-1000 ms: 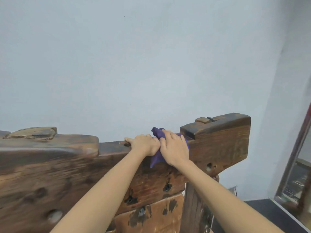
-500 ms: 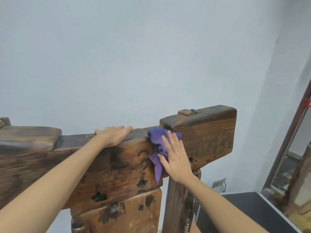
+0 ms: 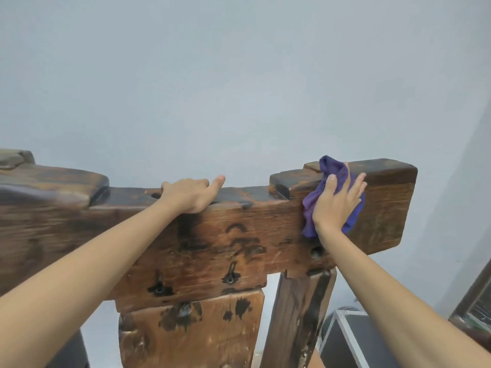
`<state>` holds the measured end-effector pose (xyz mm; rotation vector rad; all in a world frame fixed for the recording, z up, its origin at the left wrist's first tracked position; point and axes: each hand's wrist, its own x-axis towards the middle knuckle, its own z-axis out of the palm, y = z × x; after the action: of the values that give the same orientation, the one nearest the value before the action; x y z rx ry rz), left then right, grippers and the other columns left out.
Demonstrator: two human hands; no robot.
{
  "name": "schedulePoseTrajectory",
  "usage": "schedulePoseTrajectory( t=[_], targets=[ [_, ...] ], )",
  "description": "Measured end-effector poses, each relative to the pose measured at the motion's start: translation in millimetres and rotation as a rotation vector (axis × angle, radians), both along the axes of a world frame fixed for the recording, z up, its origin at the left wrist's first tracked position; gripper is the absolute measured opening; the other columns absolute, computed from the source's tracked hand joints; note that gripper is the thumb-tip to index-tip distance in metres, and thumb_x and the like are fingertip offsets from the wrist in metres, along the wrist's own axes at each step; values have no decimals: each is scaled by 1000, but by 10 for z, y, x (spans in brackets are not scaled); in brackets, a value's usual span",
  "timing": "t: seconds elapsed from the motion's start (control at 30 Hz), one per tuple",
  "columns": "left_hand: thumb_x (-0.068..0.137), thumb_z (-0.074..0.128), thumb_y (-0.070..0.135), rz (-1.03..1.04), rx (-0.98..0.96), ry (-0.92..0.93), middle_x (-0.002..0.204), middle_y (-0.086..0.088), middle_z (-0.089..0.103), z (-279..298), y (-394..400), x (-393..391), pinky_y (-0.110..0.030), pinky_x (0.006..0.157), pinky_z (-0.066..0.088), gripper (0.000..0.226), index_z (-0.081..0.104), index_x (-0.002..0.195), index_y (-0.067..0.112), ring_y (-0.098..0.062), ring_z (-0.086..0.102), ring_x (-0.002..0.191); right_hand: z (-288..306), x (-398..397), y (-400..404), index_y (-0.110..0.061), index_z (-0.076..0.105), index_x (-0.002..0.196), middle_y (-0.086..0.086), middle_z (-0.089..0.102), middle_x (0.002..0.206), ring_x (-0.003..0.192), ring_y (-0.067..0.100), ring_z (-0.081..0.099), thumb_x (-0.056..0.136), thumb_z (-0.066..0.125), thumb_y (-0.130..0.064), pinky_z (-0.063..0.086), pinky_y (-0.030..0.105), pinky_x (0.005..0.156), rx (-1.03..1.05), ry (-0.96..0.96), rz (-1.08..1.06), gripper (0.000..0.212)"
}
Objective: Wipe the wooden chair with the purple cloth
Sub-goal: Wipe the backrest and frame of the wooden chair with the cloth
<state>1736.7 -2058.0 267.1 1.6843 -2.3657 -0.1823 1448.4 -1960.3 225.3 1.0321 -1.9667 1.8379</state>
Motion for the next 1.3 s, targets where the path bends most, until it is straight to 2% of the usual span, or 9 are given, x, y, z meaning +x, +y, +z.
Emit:
schedulePoseTrajectory(
  t=[0.1,0.23,0.4,0.6,0.7,0.83,1.13,1.2,1.3],
  targets=[
    [86,-8,77,14,1,12,143,-6,56,9,18,-15,-60,104,25,95,49,143,25,-32,48,131,-155,644,-140,-30,31,160,4,11,172,159,26,3,107,29,-49,4,50,128,-90,-10,-38,56],
    [94,-4,66,63,43,94,149,-11,51,26,55,-21,-59,109,20,86,50,143,21,-34,44,136,-666,1644,-188,-30,32,160,6,16,171,159,31,6,106,35,-49,7,52,127,-47,317,58,57],
    [94,2,62,5,151,252,122,-11,66,99,106,85,-58,113,19,80,65,106,16,-37,52,123,-1309,2391,-206,-25,23,162,12,17,170,158,32,12,90,59,-44,10,50,126,53,717,194,83],
    [100,2,48,-21,112,203,121,-17,62,94,167,89,-57,106,24,61,52,104,13,-35,52,103,-1530,1270,-162,-33,33,159,3,17,170,159,22,8,100,56,-40,24,43,121,197,1712,615,64],
    [98,6,40,-52,61,160,120,-8,60,73,154,90,-52,90,28,49,47,112,17,-33,51,101,-1266,532,-132,-36,30,160,0,12,172,159,22,6,100,53,-41,11,42,126,244,1822,509,64],
    [88,4,64,-65,30,79,106,-4,63,56,151,65,-51,86,30,69,55,98,19,-29,54,97,-852,-293,-32,-43,23,160,-3,11,172,159,21,9,101,39,-47,9,46,125,267,1585,270,60],
    [83,0,81,2,-4,-19,129,-7,61,55,128,7,-57,98,29,94,57,127,22,-32,52,112,-754,941,-250,-12,26,161,7,20,170,158,25,15,104,40,-37,12,48,127,-186,-415,-207,64],
    [82,1,82,0,-4,-9,134,-7,60,47,118,-8,-56,98,28,95,56,132,23,-33,52,121,-796,1443,-299,-6,24,161,8,19,170,158,26,15,103,37,-42,14,49,126,-204,-476,-177,69],
    [85,5,80,4,-9,26,144,-6,55,46,94,10,-56,104,26,91,53,139,24,-33,48,130,-1268,2195,-167,-20,19,163,2,10,172,159,26,4,100,41,-44,7,49,128,-62,19,11,71]
  ],
)
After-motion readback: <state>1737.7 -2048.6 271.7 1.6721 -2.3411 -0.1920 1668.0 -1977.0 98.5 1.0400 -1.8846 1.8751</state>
